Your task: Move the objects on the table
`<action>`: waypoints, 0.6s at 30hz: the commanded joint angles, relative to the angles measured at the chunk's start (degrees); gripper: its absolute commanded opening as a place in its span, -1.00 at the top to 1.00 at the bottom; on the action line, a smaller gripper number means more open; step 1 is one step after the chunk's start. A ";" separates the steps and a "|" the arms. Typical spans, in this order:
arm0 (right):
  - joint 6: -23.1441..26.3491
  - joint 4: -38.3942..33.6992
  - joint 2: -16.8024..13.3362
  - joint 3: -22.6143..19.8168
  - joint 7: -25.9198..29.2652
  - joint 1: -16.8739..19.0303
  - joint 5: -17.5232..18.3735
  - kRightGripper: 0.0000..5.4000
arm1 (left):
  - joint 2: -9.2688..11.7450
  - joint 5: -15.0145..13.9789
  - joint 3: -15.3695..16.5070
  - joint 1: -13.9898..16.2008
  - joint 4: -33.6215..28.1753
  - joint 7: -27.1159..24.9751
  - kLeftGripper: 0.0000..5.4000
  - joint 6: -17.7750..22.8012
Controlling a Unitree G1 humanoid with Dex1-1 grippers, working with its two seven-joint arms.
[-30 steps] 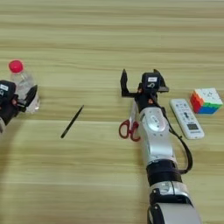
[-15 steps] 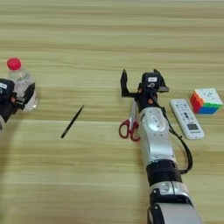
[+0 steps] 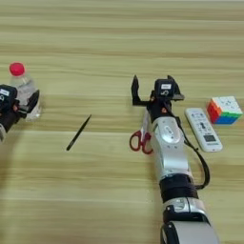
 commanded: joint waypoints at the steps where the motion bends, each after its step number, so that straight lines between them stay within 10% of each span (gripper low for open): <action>1: -0.25 0.19 -0.14 0.00 0.14 -0.95 -0.33 -1.00 | 0.68 2.25 -1.21 2.19 2.72 0.62 -0.46 2.08; 18: -0.40 0.55 -0.23 -0.03 0.18 -1.03 -0.39 -1.00 | 0.34 2.53 -1.13 2.50 2.28 0.99 -0.99 1.30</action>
